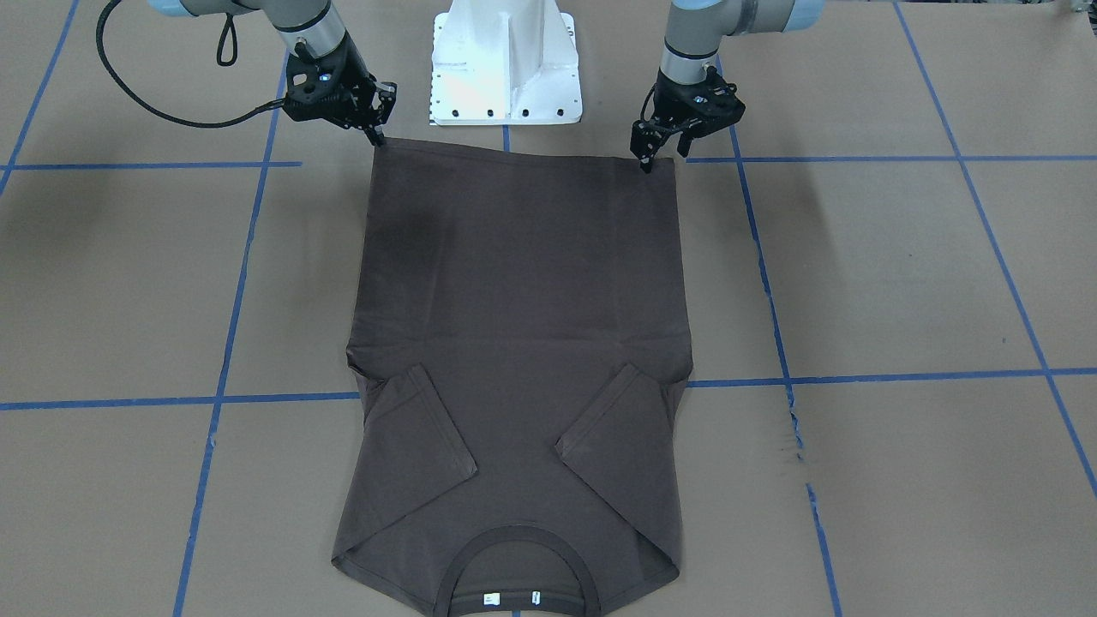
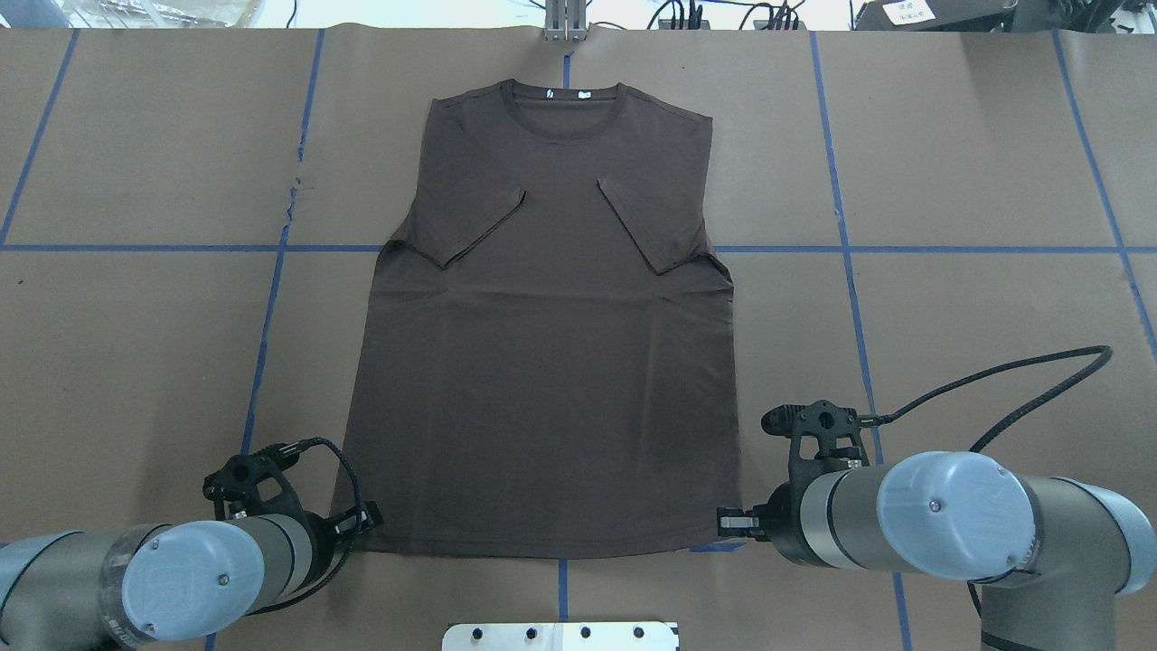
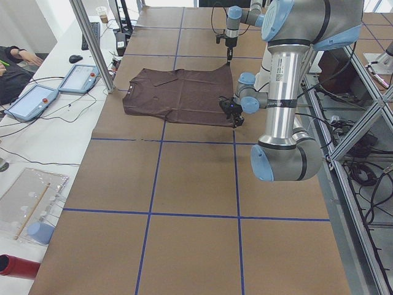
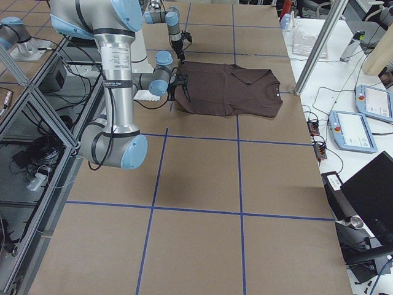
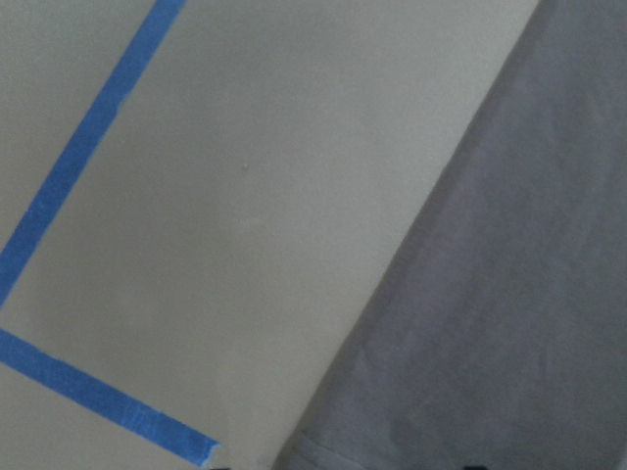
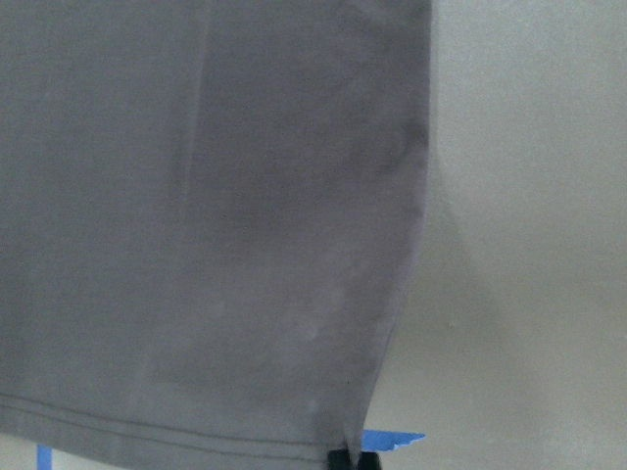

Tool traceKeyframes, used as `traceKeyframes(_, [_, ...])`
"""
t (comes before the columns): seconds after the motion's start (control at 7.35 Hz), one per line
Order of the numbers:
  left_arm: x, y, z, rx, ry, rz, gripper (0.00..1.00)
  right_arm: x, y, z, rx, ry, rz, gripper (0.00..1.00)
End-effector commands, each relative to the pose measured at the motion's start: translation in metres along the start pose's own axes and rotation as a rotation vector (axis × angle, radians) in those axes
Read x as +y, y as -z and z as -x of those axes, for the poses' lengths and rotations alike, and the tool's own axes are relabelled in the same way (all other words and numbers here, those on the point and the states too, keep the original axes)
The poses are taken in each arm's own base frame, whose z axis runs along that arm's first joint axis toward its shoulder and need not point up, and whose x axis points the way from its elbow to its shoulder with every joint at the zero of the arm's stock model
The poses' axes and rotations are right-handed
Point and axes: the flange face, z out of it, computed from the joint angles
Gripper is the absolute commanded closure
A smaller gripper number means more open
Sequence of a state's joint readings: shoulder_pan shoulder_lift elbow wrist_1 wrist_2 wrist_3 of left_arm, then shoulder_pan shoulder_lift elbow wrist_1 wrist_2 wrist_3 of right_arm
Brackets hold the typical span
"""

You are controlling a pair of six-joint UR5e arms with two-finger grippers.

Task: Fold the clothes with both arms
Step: 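Grasp both hem corners with the left and right grippers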

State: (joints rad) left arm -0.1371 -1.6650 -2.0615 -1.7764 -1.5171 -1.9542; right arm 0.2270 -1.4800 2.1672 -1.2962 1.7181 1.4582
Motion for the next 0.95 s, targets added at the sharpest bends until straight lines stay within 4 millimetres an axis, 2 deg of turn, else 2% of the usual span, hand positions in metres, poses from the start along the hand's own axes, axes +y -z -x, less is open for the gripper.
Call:
traceKeyframes(0.0, [0.000, -0.001, 0.001, -0.002, 0.003, 0.000, 0.40, 0.000, 0.003, 0.001, -0.005, -0.001, -0.002, 1.00])
traceKeyframes(0.14, [0.000, -0.001, 0.001, -0.002, 0.004, 0.000, 0.49, 0.000, 0.003, 0.001, -0.005, -0.001, -0.002, 1.00])
traceKeyframes(0.54, [0.000, 0.005, -0.001, -0.018, 0.003, -0.006, 1.00, 0.000, 0.002, 0.000, -0.002, -0.001, -0.001, 1.00])
traceKeyframes(0.82, [0.001, 0.009, -0.004, -0.016, 0.001, -0.006, 1.00, -0.001, 0.003, 0.000, -0.003, -0.002, -0.001, 1.00])
